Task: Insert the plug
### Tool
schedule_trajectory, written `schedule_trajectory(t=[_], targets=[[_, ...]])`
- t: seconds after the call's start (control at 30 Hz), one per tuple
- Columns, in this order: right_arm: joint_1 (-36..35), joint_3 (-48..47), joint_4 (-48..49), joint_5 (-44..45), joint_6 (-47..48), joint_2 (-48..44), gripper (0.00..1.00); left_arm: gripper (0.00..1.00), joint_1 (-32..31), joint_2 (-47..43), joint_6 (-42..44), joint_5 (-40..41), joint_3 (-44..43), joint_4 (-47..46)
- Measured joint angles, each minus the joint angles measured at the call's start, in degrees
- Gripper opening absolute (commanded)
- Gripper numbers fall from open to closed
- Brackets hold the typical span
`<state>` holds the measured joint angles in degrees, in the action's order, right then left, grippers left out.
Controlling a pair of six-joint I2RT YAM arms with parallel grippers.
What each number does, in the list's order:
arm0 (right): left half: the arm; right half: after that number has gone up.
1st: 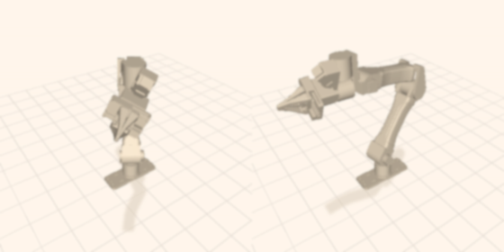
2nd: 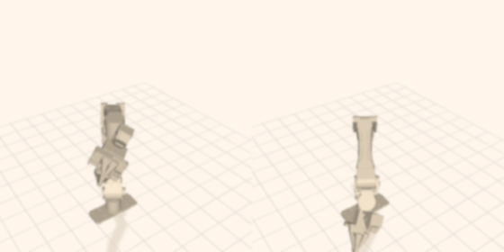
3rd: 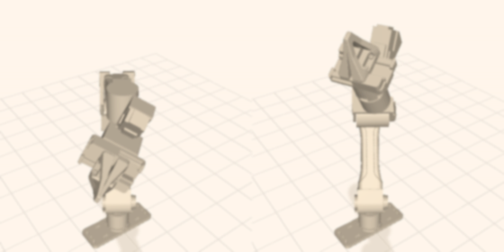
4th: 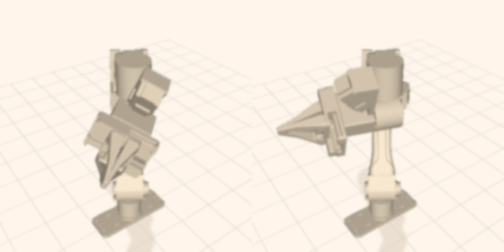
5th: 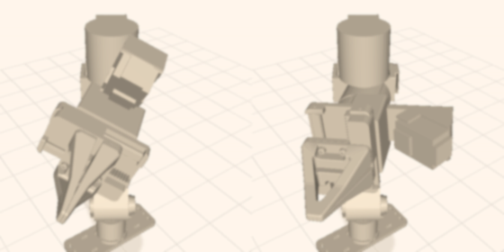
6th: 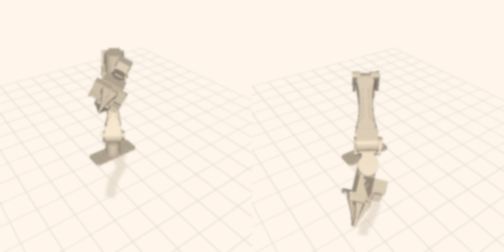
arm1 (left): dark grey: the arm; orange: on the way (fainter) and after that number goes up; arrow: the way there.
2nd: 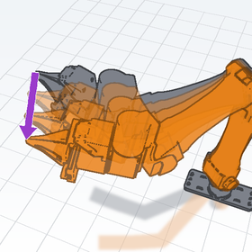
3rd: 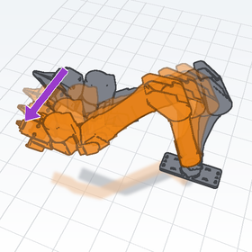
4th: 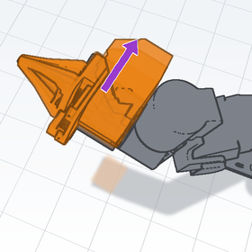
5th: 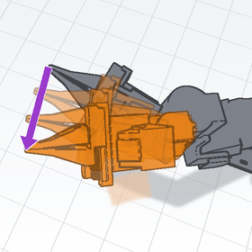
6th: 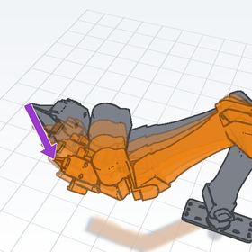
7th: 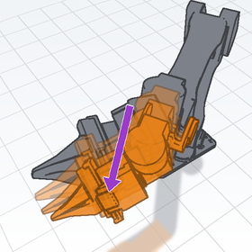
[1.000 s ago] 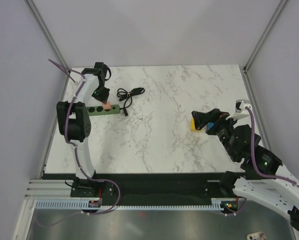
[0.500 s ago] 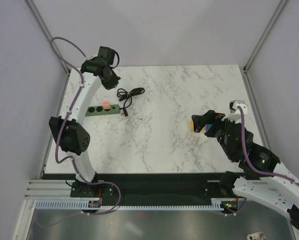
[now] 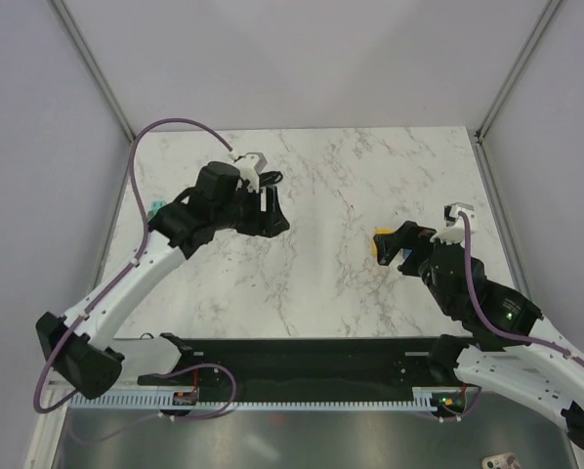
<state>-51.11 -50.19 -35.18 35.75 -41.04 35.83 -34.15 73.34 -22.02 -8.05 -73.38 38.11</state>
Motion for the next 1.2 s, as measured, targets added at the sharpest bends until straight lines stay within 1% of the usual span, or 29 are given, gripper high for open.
schedule_trajectory(t=[0.1, 0.23, 0.27, 0.3, 0.53, 0.77, 0.9, 1.2], targets=[[0.0, 0.37, -0.24, -0.17, -1.33, -1.03, 0.98, 0.85, 0.11, -7.67, 1.46, -4.81, 4.98, -4.11], [0.02, 0.68, -0.52, -0.68, -2.36, -1.79, 0.98, 0.9, 0.0, -15.04, 2.49, -9.05, 8.24, -9.75], [0.02, 0.68, -0.55, -0.98, -2.49, -1.77, 0.98, 0.92, 0.0, -15.98, 2.58, -9.29, 8.72, -10.58], [0.0, 0.68, -0.57, -1.14, -2.51, -1.77, 0.98, 0.99, 0.0, -16.94, 2.64, -9.57, 9.25, -11.54], [0.02, 0.11, -0.66, -0.85, -2.05, -0.85, 0.98, 1.0, 0.0, -18.53, 2.64, -10.12, 11.13, -13.44], [0.02, -4.0, -0.59, 0.76, 0.61, 0.33, 0.98, 0.99, 0.0, -21.94, 2.69, -9.79, 13.05, -13.53], [0.02, -5.44, -0.2, 1.38, 2.54, -0.79, 0.98, 0.99, 0.0, -25.07, 2.67, -8.44, 13.79, -13.62], [0.02, -4.33, 0.33, 1.6, 4.28, -3.89, 0.98, 0.98, 0.0, -29.53, 2.64, -4.96, 13.84, -14.27]])
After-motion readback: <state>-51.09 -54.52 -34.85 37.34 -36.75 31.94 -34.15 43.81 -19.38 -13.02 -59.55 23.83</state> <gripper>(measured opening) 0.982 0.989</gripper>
